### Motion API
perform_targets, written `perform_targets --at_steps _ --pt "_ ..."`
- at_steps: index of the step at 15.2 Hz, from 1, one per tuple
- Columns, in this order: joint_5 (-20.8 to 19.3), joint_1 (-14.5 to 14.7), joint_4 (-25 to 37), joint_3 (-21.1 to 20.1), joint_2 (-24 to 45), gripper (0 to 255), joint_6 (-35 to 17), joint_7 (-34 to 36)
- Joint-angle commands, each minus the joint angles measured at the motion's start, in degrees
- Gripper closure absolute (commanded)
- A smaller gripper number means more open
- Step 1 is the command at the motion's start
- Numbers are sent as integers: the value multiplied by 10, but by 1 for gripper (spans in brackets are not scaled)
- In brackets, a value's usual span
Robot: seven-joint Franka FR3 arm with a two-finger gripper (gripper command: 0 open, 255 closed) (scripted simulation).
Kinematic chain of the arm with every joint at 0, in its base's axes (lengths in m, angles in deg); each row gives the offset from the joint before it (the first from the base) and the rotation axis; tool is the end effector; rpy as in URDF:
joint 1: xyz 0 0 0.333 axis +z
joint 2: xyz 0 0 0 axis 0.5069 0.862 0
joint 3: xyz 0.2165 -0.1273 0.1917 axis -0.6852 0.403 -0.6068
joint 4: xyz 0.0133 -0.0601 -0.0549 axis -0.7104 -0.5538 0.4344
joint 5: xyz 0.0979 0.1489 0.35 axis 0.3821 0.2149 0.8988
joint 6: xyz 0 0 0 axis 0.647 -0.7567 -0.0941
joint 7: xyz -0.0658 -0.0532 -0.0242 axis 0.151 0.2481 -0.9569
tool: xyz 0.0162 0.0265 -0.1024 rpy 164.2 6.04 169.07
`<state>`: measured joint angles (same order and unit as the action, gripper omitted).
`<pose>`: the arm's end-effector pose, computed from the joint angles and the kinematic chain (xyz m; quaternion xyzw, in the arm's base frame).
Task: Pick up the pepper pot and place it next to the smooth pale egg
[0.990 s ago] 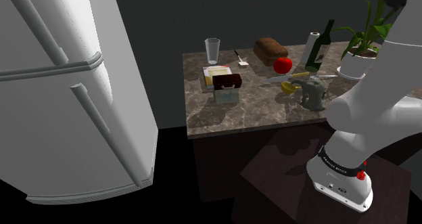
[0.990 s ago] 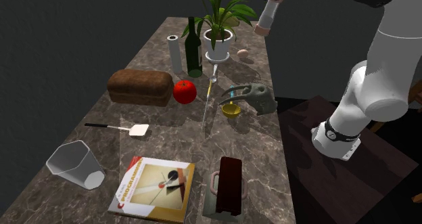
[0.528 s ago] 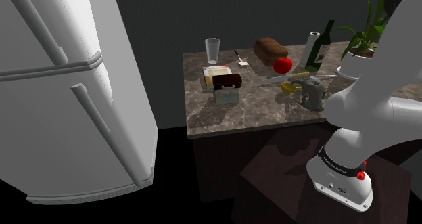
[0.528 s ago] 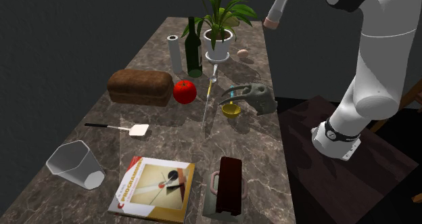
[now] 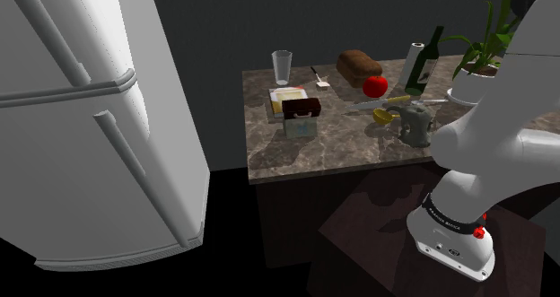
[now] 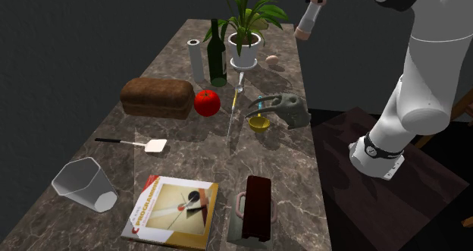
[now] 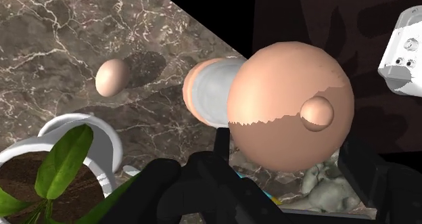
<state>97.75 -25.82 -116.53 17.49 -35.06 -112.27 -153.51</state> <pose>-0.0624 -0.5818 0.6128 -0.9931 0.0065 -0.0185 0.1155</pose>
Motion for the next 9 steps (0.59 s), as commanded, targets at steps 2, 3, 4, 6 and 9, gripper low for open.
perform_targets --at_steps 2,3,4,6,9 --pt "-9 13 -40 0 -12 255 -31 4" --pt "-11 17 -52 0 -15 255 -40 5" --pt "-13 20 -63 0 -18 255 -49 6" --pt "-17 26 -85 0 -24 255 -67 8" --pt "-21 34 -116 0 -31 255 -93 10"
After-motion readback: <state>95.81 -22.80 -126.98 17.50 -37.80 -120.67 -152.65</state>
